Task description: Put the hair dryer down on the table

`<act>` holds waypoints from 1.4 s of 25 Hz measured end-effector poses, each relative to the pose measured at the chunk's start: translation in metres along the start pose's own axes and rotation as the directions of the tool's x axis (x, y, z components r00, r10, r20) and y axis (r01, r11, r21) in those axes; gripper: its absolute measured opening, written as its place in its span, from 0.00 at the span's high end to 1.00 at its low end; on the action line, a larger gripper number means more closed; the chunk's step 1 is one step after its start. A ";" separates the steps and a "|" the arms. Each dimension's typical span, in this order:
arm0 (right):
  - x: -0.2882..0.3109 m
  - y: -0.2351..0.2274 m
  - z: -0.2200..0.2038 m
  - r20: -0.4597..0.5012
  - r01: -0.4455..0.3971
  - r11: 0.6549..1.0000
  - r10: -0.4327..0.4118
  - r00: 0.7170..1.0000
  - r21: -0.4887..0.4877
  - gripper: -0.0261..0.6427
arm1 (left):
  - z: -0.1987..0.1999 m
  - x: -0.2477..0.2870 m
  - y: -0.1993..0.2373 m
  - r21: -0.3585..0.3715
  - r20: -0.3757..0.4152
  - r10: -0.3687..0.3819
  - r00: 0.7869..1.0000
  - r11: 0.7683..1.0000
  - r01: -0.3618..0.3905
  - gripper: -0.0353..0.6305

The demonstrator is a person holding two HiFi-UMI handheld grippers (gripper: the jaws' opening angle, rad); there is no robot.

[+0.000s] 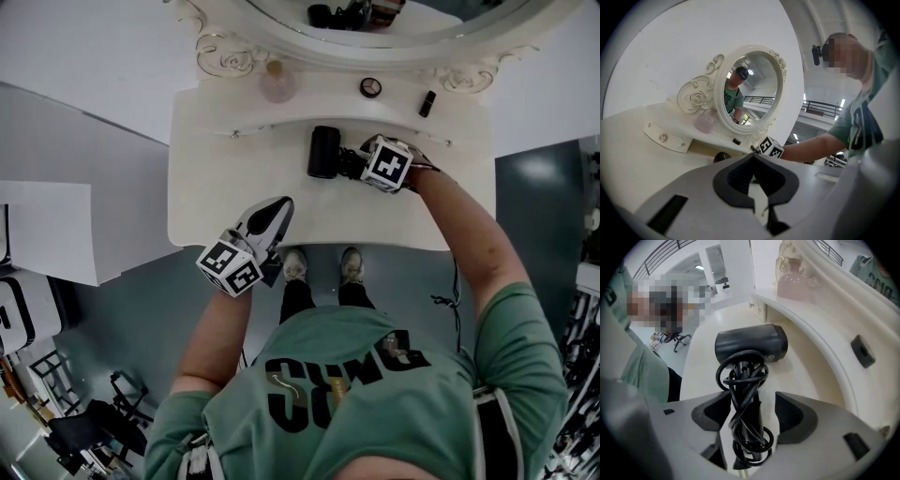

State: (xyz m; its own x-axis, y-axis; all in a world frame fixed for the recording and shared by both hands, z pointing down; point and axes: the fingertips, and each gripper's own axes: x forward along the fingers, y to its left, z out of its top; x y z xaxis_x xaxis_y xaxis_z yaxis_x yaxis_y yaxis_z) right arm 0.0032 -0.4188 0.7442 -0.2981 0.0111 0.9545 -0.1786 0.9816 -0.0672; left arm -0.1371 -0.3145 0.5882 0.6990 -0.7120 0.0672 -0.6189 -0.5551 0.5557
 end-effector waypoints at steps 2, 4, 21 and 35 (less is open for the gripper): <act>-0.012 0.001 0.002 0.039 0.006 1.000 -0.007 0.999 0.014 0.52 | 0.003 -0.002 -0.003 0.004 -0.002 0.004 1.000 1.000 -0.004 0.94; -0.029 0.003 0.005 0.098 0.010 0.999 -0.014 0.995 0.039 0.50 | 0.008 -0.005 -0.006 0.009 -0.002 0.009 1.000 1.000 -0.009 0.94; -0.285 0.008 -0.004 0.725 -0.006 0.885 -0.376 0.577 0.465 0.66 | 0.133 -0.017 -0.079 0.134 0.151 -0.020 0.988 0.991 -0.001 0.94; -0.398 0.059 -0.014 0.789 0.000 0.823 -0.544 0.286 0.567 0.93 | 0.192 -0.027 -0.134 0.286 0.204 -0.003 0.979 0.957 -0.057 0.94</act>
State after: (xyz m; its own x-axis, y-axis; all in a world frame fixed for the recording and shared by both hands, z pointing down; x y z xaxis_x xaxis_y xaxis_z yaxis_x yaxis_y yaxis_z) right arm 0.1250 -0.3629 0.3641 -0.7279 -0.6809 0.0800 -0.6792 0.7002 -0.2200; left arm -0.1418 -0.3035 0.3527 0.6127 -0.7833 -0.1052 -0.7343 -0.6134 0.2909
